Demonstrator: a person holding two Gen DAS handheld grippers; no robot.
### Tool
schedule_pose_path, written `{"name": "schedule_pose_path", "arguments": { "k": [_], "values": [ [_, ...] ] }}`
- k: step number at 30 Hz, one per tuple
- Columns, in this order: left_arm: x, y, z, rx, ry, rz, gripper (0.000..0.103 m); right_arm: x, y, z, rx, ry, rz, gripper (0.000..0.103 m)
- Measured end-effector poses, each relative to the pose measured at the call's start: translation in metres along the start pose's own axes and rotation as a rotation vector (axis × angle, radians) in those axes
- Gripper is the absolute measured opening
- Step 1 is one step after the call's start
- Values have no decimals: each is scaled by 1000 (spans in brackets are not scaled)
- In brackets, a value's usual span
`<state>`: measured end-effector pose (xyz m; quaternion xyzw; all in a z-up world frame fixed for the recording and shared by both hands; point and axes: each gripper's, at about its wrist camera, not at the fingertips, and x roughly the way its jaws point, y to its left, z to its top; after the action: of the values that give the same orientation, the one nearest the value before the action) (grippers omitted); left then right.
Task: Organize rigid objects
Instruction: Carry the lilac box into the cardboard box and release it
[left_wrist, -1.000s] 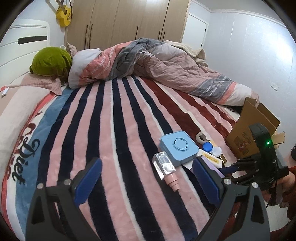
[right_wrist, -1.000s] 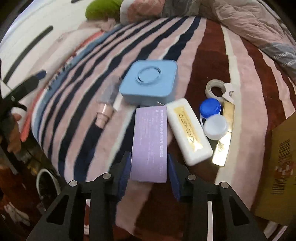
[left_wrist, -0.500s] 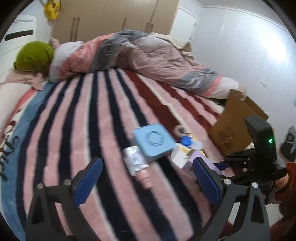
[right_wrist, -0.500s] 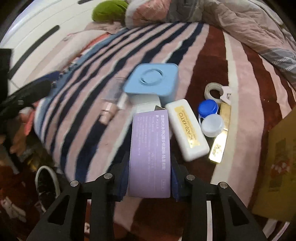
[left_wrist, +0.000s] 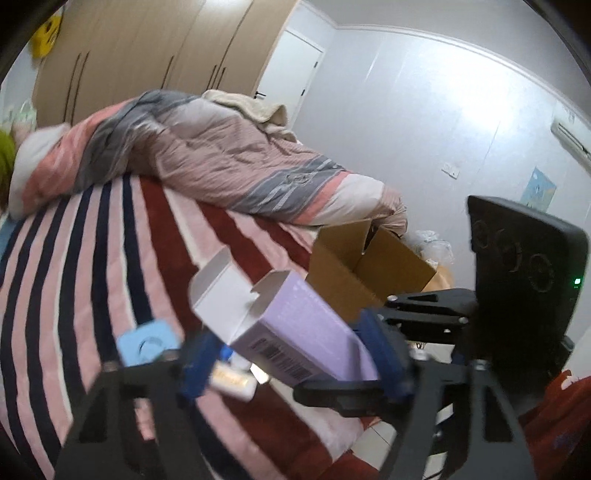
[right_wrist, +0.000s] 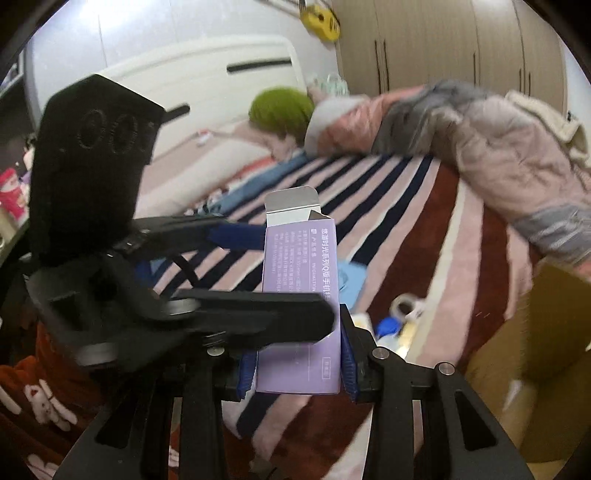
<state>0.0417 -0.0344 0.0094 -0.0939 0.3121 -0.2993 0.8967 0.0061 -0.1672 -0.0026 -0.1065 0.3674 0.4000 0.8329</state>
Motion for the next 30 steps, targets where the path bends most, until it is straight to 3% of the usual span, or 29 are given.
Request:
{"name": "schedule_pose_path", "arguments": {
  "k": [3,6,14,18,20,22,23,25,30],
  "values": [
    [14,-21,14,31,-3,-23,51,-25,-21,-3,11,-44,-27,33],
    [45,-43,28,73,21,-48,51,-45,-51,-9,63,-60,-30,33],
    [140,-93,60,98,119,-167,51,-88,-138,-32,191,-34,-117,33],
    [170,-104,61,108,172,-174,52,-93,-170,-44,242,3,-141,33],
    [174,-110,59,135,181,-136,56,-91,-178,-50,246,29,-156,34],
    [171,-113,58,174,167,-86,81,-88,-183,-54,251,42,-178,34],
    [167,-112,59,184,153,-66,85,-90,-183,-56,248,45,-183,38],
    [154,-107,60,196,132,-25,86,-90,-181,-56,239,42,-177,44],
    [111,-79,59,170,80,32,86,-91,-170,-54,230,43,-167,46]
  ]
}}
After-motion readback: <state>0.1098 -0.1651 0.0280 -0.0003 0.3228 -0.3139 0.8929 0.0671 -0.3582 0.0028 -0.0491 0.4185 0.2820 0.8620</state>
